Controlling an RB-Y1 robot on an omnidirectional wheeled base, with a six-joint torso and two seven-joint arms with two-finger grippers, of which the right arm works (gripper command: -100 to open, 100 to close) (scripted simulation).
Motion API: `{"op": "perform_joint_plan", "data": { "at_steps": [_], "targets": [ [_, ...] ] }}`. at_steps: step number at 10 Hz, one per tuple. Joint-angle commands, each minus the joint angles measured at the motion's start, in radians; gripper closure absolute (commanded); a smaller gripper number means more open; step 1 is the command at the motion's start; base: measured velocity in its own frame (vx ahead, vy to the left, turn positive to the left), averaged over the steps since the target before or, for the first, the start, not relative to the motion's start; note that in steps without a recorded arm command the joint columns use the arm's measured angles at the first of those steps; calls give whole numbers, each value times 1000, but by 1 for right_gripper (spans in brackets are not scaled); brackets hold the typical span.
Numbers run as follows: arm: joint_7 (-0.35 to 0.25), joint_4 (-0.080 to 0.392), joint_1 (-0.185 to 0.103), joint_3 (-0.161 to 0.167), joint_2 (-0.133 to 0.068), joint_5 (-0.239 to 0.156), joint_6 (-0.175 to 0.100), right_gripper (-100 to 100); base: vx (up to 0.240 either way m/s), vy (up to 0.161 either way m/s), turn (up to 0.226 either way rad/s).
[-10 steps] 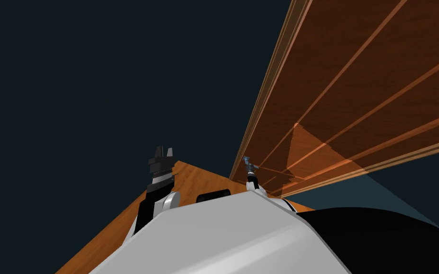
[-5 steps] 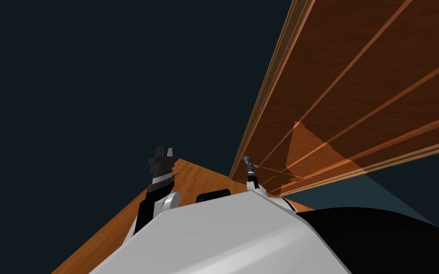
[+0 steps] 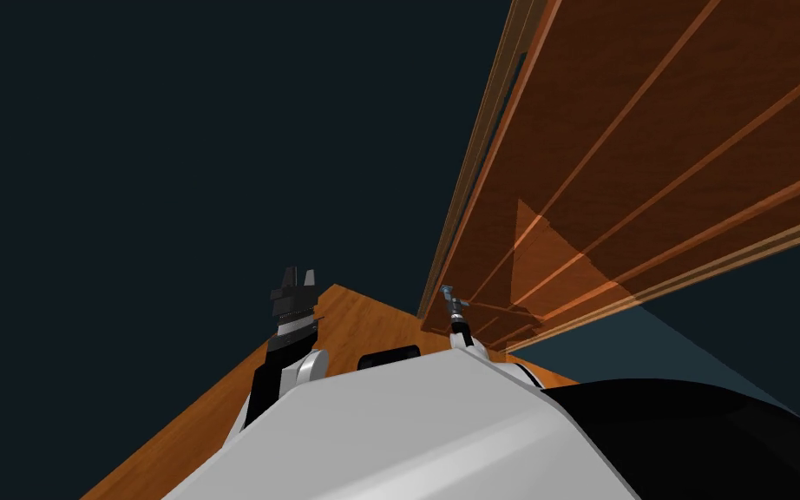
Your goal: Pull the door open
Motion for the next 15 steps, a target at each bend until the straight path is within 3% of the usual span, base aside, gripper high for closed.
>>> {"op": "perform_joint_plan", "data": {
  "at_steps": [1,7,13,14,15],
  "targets": [
    [-17,-6,4,15,-6,10,-3,100,-190,-8,69],
    [-63,-15,22,60,-24,41,-17,100,-196,-21,77],
    [-137,-29,51,126,-57,87,-53,100,-242,-41,94],
    [-130,-17,42,121,-54,84,-52,100,-109,-7,18],
    [-152,-17,57,140,-65,96,-72,100,-142,-10,97]
  ]
}}
